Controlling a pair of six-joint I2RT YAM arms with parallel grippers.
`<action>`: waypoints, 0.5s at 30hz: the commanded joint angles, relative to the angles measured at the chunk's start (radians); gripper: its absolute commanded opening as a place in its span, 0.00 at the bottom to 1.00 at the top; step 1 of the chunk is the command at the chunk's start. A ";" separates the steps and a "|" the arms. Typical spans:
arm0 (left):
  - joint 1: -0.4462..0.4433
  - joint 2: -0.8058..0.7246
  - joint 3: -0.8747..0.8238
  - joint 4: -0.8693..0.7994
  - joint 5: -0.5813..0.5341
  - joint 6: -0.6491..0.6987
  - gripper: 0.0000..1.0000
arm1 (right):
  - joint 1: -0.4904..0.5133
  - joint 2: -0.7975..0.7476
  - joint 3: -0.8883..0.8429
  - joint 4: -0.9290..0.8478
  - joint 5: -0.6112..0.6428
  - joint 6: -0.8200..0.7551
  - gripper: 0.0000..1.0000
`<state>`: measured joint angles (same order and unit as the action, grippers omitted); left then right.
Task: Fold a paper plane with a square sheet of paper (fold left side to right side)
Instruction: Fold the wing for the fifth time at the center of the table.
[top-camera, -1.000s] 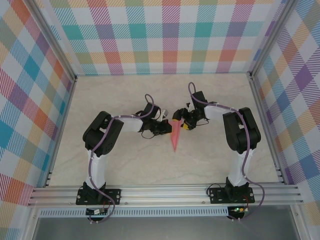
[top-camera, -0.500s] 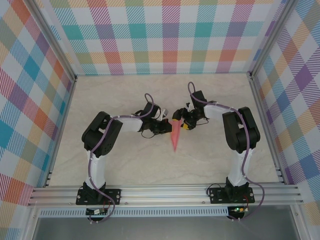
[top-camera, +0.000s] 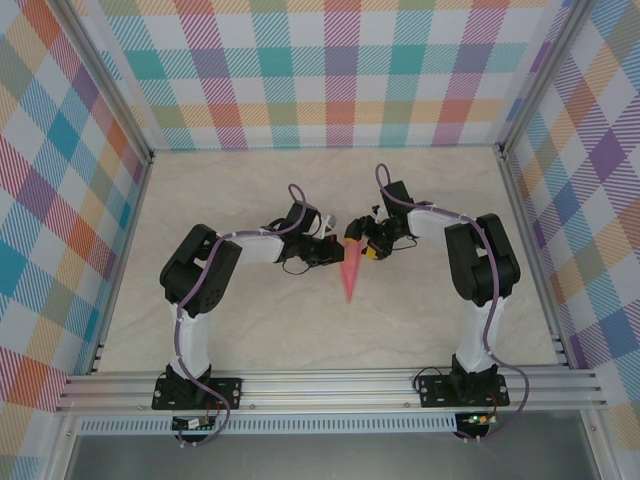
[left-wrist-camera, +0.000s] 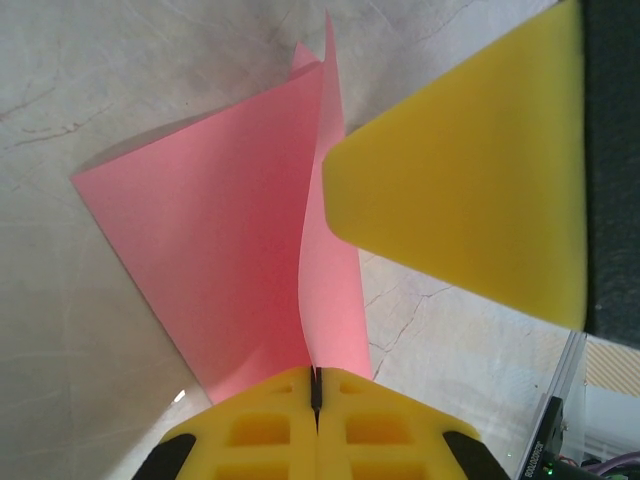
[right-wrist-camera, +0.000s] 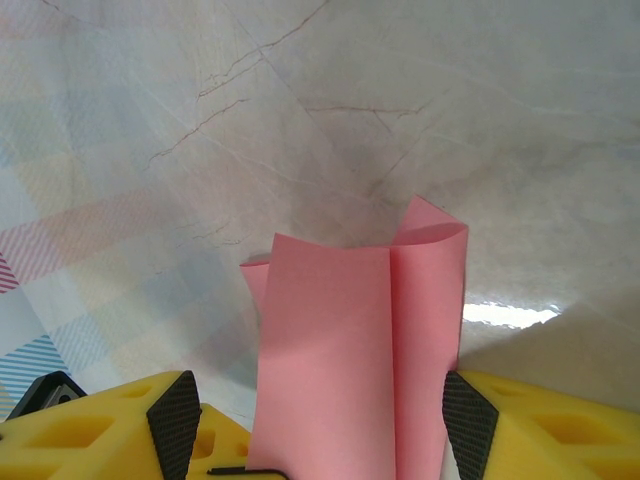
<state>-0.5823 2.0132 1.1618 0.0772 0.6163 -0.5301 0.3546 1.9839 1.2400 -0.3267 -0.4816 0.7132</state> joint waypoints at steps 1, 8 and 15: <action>-0.014 0.026 0.013 -0.013 -0.003 0.007 0.00 | 0.014 0.039 0.006 -0.027 0.021 -0.025 0.69; -0.014 0.055 0.009 -0.011 -0.011 0.007 0.00 | 0.011 -0.035 -0.027 0.041 0.017 -0.003 0.69; -0.014 0.063 0.009 -0.012 -0.019 0.007 0.00 | 0.007 -0.132 -0.038 -0.006 0.088 -0.029 0.58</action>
<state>-0.5877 2.0579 1.1618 0.0807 0.6094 -0.5301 0.3553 1.9175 1.2171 -0.3161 -0.4366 0.7101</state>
